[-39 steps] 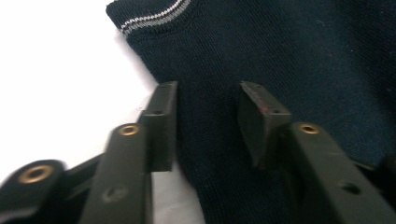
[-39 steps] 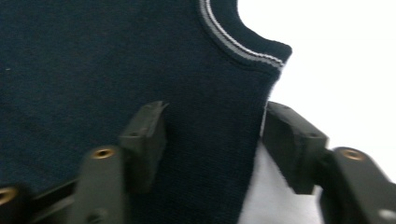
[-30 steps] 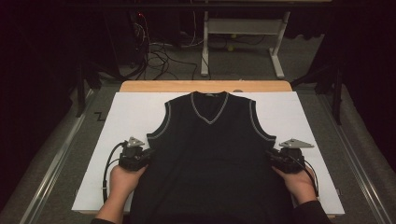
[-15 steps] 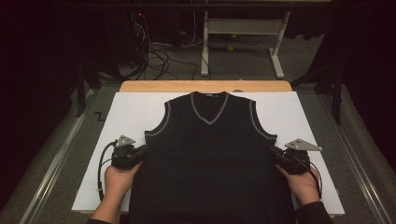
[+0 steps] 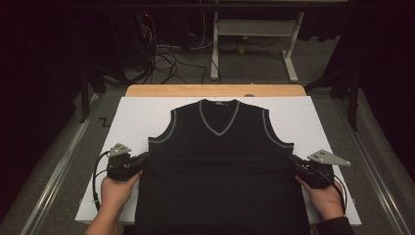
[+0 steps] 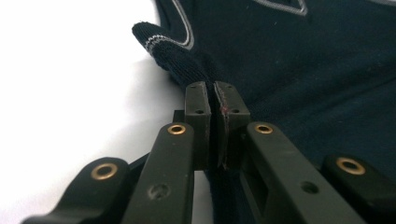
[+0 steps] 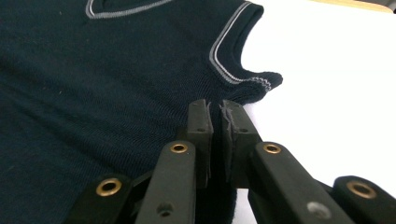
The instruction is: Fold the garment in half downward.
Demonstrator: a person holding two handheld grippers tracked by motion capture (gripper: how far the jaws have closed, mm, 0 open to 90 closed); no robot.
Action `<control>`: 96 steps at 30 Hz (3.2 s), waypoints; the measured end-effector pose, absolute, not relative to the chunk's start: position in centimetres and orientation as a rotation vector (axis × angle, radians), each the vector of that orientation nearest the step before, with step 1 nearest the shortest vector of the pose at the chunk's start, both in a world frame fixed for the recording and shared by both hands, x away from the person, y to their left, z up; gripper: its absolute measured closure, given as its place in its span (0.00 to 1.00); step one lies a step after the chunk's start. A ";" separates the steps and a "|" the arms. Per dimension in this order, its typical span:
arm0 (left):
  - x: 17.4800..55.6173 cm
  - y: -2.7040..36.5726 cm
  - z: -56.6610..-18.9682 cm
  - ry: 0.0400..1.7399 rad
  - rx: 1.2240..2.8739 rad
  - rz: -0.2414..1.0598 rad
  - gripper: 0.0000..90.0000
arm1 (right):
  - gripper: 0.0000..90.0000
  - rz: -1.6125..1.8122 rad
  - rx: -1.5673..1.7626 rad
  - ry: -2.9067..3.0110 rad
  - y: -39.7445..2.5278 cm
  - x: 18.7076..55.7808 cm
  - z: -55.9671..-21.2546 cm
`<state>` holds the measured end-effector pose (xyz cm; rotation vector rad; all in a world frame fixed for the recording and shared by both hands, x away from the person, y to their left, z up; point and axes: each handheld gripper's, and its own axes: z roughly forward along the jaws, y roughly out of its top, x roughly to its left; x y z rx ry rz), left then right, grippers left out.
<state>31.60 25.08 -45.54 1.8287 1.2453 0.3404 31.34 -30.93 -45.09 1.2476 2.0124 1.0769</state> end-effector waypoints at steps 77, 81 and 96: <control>29.0 24.2 -47.1 1.147 1.832 0.335 0.00 | 0.00 1.164 1.244 1.954 -30.0 28.8 -45.9; 30.0 24.1 -46.9 1.149 1.842 0.349 0.00 | 0.00 1.161 1.225 1.955 -29.6 29.9 -45.8; 35.9 22.2 -44.6 1.160 1.858 0.386 0.00 | 0.01 1.065 1.254 1.994 -28.5 36.4 -44.6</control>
